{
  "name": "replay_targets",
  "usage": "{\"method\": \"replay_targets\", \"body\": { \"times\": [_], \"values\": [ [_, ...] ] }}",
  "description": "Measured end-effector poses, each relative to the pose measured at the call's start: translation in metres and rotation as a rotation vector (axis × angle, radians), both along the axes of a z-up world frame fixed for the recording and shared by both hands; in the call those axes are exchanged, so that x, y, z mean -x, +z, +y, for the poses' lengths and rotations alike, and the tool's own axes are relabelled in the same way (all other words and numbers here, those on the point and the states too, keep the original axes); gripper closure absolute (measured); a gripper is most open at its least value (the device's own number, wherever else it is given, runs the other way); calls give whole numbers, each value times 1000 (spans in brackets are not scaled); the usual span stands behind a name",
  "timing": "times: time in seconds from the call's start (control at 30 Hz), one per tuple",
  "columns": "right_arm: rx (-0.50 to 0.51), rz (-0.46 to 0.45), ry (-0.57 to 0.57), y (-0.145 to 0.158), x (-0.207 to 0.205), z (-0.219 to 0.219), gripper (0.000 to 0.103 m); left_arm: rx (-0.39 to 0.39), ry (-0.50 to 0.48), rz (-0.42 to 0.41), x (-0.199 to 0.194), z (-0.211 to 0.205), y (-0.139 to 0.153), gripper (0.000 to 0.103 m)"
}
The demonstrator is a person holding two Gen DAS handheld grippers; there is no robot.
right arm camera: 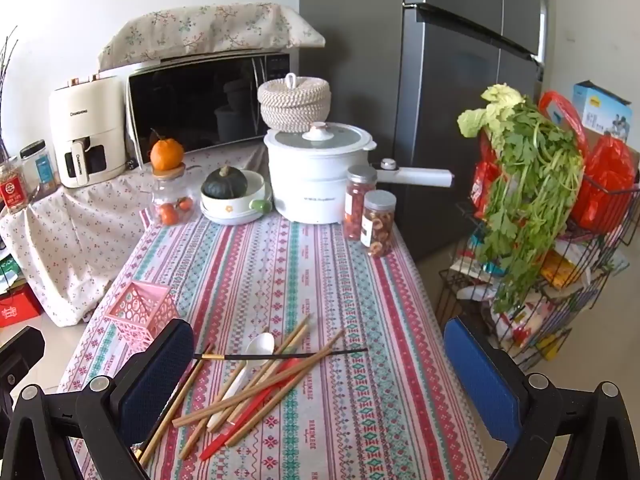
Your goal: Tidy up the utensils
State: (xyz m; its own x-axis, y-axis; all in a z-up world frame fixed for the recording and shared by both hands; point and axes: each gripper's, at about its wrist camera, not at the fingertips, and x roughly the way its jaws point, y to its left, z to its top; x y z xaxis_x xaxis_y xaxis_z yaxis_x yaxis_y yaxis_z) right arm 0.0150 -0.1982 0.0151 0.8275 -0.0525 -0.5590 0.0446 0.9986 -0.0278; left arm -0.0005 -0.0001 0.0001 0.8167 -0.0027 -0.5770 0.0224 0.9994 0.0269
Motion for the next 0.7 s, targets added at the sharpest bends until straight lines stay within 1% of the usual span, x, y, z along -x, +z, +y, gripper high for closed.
{"method": "replay_targets", "body": {
  "times": [0.13, 0.4, 0.57, 0.7],
  "values": [
    [-4, 6, 2, 0, -1, 1, 0, 3, 0, 1, 0, -3, 1, 0],
    [-10, 4, 2, 4, 1, -3, 0, 19, 1, 4, -2, 6, -2, 0],
    [-10, 2, 3, -3, -3, 3, 0, 18, 2, 7, -1, 5, -3, 0],
    [-9, 2, 2, -2, -1, 5, 0, 18, 4, 5, -1, 5, -4, 0]
  ]
}}
